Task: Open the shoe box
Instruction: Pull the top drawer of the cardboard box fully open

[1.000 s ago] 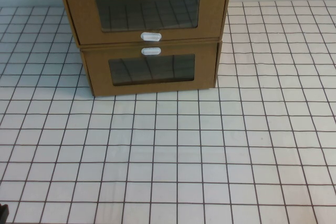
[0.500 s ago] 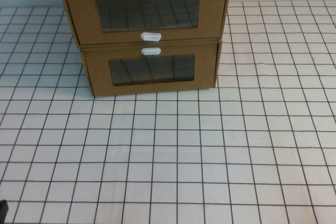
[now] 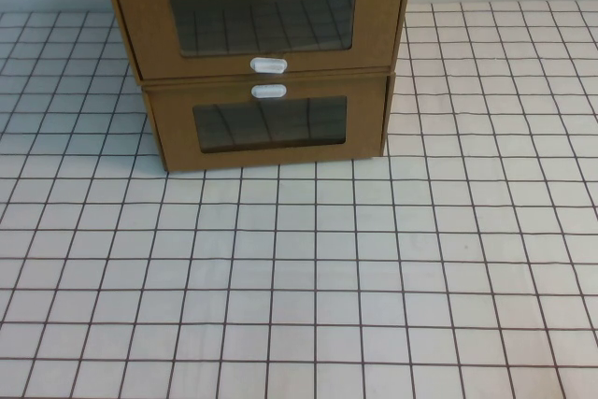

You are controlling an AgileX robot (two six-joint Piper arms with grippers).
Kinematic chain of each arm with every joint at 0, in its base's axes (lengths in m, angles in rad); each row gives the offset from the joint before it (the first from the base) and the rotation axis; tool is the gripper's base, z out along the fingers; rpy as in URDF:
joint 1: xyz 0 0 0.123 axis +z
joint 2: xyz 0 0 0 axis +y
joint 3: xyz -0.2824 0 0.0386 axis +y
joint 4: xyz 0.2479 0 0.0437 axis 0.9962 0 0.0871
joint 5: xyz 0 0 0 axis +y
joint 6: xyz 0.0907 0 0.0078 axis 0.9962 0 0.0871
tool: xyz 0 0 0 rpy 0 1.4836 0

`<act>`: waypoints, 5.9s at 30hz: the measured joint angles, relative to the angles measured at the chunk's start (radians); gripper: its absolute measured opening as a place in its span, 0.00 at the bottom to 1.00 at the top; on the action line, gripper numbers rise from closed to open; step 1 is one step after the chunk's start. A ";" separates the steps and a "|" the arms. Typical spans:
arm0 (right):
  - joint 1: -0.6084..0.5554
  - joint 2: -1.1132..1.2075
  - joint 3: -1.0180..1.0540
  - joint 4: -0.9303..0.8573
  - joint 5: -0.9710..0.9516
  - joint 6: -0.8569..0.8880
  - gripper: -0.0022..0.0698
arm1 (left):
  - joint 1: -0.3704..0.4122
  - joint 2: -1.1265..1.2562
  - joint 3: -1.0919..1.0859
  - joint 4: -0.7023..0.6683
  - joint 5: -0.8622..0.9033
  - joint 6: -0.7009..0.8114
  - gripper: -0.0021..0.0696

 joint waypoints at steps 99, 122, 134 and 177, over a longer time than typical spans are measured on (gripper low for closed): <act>0.000 0.504 -0.449 0.524 0.257 -0.063 0.01 | -0.111 2.023 -2.147 -0.208 0.766 0.681 0.03; 0.512 1.459 -1.207 0.122 0.360 -0.110 0.01 | -0.111 2.023 -2.149 -0.208 0.770 0.673 0.03; 0.782 1.680 -1.316 -0.858 0.174 0.372 0.01 | -0.111 2.023 -2.149 -0.208 0.770 0.660 0.03; 0.710 2.000 -1.586 -1.363 0.024 0.444 0.33 | -0.111 2.023 -2.154 -0.215 0.823 0.637 0.03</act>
